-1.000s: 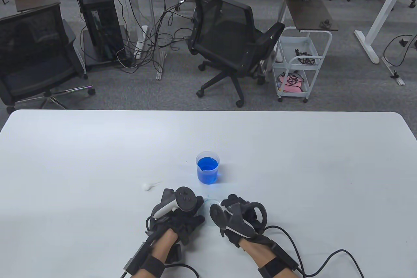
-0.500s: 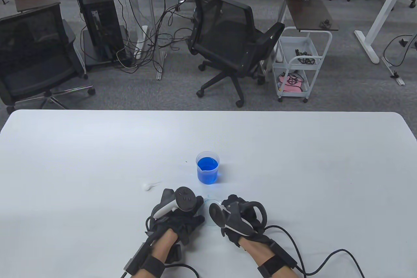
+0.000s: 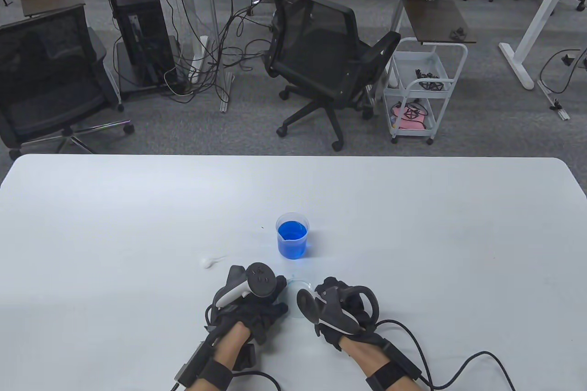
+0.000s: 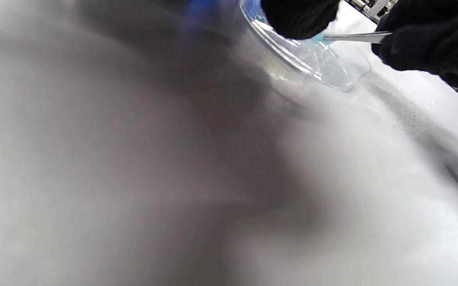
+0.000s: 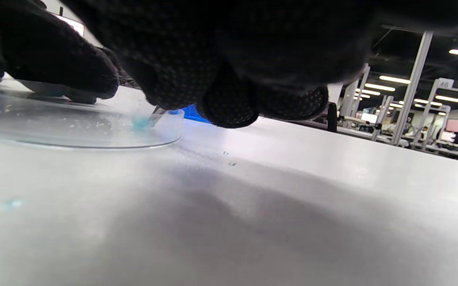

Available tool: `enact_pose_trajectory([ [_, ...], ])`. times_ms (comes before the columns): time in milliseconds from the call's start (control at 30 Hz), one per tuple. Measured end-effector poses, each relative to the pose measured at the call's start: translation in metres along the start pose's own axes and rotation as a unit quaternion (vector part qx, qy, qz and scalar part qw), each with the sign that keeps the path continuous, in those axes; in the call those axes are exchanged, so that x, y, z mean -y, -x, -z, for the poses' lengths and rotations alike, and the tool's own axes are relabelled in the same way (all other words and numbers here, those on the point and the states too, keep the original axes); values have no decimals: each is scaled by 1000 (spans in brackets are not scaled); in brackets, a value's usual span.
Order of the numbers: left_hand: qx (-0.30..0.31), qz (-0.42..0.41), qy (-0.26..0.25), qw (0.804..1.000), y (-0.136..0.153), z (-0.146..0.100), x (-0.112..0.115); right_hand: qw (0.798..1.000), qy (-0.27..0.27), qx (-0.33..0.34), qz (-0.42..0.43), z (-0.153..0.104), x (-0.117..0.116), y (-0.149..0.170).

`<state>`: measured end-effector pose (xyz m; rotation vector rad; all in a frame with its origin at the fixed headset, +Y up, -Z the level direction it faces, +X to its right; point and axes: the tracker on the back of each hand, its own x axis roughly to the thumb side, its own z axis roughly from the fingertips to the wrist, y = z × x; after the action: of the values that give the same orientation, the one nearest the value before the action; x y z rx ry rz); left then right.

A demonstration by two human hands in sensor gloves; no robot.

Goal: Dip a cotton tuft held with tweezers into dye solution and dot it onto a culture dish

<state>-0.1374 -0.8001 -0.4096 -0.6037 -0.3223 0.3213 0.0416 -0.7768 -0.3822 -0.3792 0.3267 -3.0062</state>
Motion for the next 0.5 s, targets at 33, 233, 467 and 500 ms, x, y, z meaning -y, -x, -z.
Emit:
enact_pose_trajectory([
  [33,0,0,0,1000,0,0,0,1000,5,-5,6,0,4,3],
  [233,-1,1,0,1000,0,0,0,999,25,-21,29,-8,20,15],
  [467,0,1,0,1000,0,0,-1,1000,-6,2,11,-10,5,4],
  [500,0,1,0,1000,1,0,-1,1000,-9,4,6,-9,2,2],
])
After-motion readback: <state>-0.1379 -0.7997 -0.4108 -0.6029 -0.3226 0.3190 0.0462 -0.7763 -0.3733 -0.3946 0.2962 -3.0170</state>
